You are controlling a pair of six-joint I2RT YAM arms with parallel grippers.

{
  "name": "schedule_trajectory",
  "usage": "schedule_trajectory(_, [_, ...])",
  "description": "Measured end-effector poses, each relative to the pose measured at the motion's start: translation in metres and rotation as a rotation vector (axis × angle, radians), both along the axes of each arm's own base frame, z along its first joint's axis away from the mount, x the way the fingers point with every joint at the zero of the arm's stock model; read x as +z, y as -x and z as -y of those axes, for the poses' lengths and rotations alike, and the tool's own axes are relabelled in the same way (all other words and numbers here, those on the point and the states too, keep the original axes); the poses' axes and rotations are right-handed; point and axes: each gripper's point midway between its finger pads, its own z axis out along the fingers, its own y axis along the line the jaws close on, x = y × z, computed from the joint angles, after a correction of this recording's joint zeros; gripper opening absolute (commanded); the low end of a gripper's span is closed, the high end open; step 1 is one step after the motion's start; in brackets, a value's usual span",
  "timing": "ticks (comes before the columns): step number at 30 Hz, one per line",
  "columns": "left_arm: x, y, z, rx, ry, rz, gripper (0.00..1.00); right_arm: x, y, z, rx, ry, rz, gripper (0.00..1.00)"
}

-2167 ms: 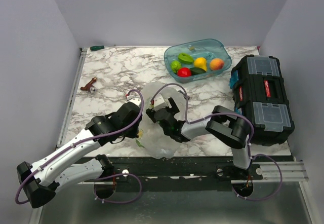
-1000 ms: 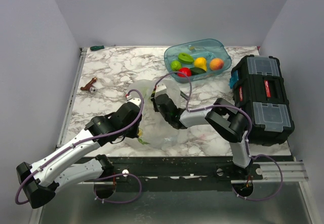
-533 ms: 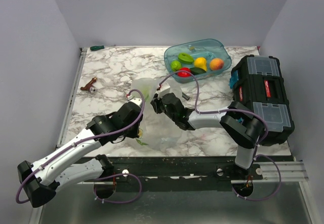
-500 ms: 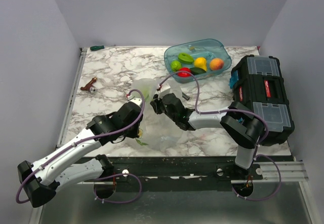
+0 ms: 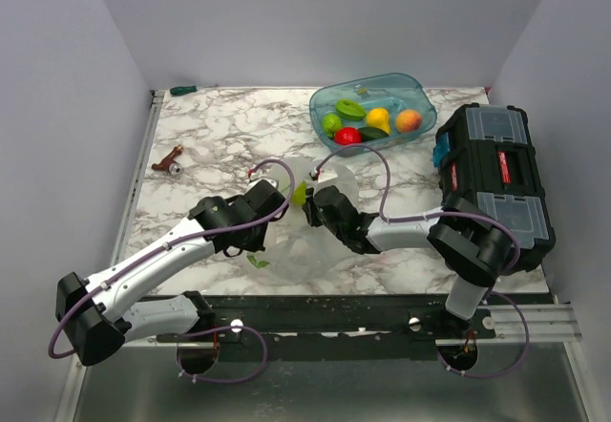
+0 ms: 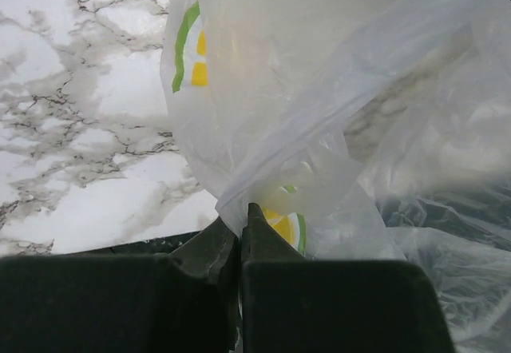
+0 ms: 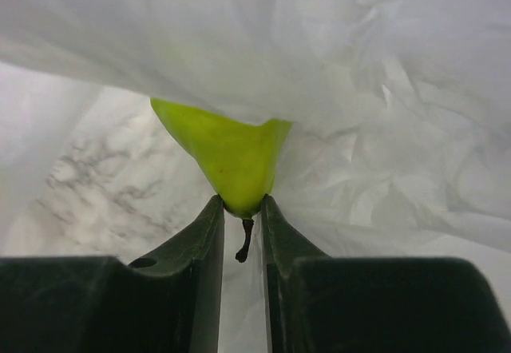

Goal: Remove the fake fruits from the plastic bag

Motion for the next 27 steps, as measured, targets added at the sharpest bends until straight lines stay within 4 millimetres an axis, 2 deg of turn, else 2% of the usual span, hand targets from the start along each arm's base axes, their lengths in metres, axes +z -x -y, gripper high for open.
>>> schedule_trajectory(5, [-0.004, 0.000, 0.001, -0.032, 0.008, 0.007, 0.00, -0.017, 0.010, 0.022, -0.023, 0.058, -0.023, 0.49])
schedule_trajectory(7, [-0.005, 0.001, 0.004, -0.043, 0.024, 0.006, 0.00, -0.017, 0.013, 0.025, -0.019, 0.064, -0.023, 0.58])
schedule_trajectory(16, [0.000, 0.003, 0.027, -0.110, 0.155, 0.024, 0.00, 0.013, 0.013, 0.015, 0.069, 0.041, 0.063, 0.95])
schedule_trajectory(18, [0.001, 0.003, 0.031, -0.120, 0.173, 0.024, 0.00, 0.022, 0.008, 0.009, 0.074, 0.033, 0.087, 0.99])
schedule_trajectory(22, [0.000, 0.003, 0.035, -0.135, 0.189, 0.021, 0.00, 0.035, -0.005, -0.008, 0.083, 0.007, 0.144, 1.00])
schedule_trajectory(24, [-0.002, 0.004, 0.035, -0.138, 0.189, 0.018, 0.00, 0.033, -0.010, -0.017, 0.097, 0.003, 0.160, 1.00])
schedule_trajectory(27, [-0.004, 0.005, 0.035, -0.142, 0.187, 0.011, 0.00, 0.018, -0.017, -0.032, 0.129, 0.015, 0.161, 1.00])
